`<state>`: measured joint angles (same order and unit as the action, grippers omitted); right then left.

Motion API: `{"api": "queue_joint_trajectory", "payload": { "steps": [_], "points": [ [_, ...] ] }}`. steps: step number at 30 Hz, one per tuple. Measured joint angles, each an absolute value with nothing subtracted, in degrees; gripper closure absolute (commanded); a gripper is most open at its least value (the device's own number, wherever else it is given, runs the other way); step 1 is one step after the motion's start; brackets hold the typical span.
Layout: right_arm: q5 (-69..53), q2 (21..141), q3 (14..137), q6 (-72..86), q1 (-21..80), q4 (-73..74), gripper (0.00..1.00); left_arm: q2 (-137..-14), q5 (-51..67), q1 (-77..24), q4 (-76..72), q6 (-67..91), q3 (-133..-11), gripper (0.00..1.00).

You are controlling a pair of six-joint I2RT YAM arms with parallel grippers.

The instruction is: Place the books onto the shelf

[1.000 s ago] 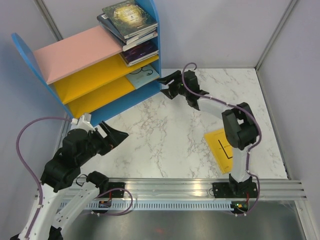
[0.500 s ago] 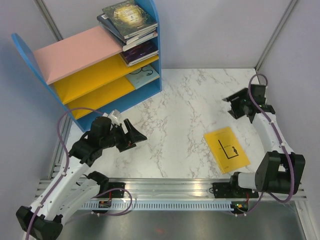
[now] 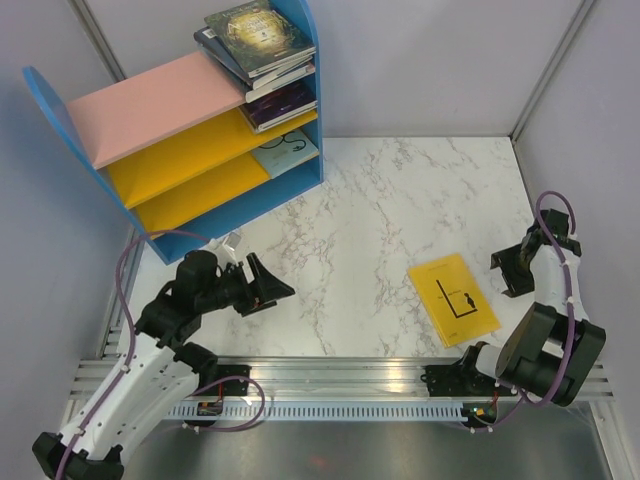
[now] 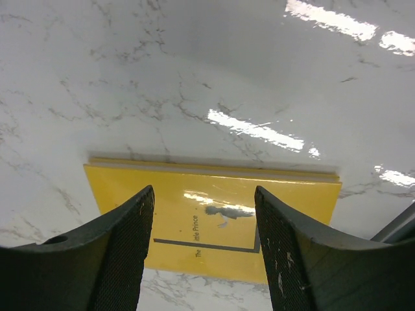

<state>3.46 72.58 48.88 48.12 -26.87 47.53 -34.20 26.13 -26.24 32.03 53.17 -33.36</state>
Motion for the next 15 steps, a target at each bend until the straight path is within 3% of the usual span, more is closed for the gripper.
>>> {"api": "queue_joint_trajectory", "payload": {
  "steps": [6, 15],
  "points": [
    [6.5, 72.9, 43.9, 46.8, -27.2, 46.1, 0.33, -25.4, 26.1, -26.2, 35.4, 54.8, -31.7, 0.18],
    [6.1, 73.5, 38.3, 45.0, -27.3, 44.3, 0.37, -22.1, 25.4, -26.2, 41.4, 55.0, -31.7, 0.18]
  ]
}}
